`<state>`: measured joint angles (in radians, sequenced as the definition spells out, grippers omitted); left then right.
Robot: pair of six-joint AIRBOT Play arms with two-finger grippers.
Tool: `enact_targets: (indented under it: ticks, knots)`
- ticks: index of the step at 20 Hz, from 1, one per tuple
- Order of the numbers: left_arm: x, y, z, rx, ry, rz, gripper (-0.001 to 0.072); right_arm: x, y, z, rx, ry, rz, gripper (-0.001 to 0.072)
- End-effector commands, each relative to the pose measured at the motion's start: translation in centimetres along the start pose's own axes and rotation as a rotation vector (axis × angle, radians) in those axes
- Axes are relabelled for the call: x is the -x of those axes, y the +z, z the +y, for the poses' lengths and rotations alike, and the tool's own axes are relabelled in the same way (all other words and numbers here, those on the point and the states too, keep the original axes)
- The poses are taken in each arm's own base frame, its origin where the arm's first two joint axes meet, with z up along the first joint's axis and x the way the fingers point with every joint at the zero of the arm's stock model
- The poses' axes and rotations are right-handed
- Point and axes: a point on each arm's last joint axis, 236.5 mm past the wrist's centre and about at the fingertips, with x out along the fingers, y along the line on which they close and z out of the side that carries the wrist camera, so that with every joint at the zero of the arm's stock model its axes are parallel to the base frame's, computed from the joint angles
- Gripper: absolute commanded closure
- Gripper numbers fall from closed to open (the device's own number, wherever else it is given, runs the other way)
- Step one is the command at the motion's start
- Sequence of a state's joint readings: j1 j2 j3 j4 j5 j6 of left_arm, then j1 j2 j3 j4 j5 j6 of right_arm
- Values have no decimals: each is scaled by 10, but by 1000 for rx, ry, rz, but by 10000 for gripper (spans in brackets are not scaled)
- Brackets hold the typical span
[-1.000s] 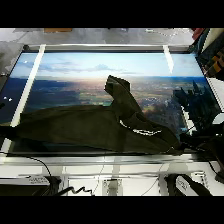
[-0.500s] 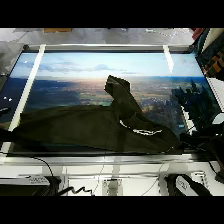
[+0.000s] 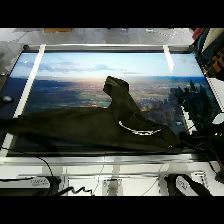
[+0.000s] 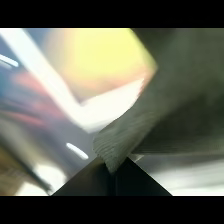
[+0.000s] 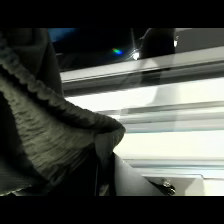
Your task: Fold the clothes and pants, and hang the long-sleeved shirts on hangers.
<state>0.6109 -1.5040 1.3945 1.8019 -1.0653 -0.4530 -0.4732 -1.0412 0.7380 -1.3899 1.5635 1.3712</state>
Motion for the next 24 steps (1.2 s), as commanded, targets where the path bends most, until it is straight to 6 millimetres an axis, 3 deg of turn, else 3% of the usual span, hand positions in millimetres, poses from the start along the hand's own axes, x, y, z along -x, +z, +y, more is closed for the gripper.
enact_targets:
  ticks: [1,2,3,5,7,11,13,16,20,24]
  knots:
    - [95,98,81,67,307,-353,694,0,3,-1,3,-4,-12,679]
    - [107,104,78,81,281,-381,694,0,4,-1,5,-5,-16,680]
    - [102,95,65,72,220,-342,695,0,4,-1,5,-6,-17,679]
    - [71,49,20,33,5,-192,696,0,2,-1,16,-4,-7,679]
    - [42,1,-25,-110,-174,-103,696,0,-5,-3,30,-12,20,680]
    - [-8,-69,-88,-199,-357,46,696,0,-4,-5,30,-21,17,680]
    - [-29,-91,-111,-251,-385,123,695,0,-4,-5,30,-21,17,680]
    - [-51,-102,-120,-221,-338,176,695,0,-3,-6,30,-24,11,679]
    - [-59,-109,-98,-140,-222,222,695,0,3,-14,19,-59,-14,680]
    - [-62,-105,-86,-119,-168,211,693,3,-1,-37,-25,-157,3,680]
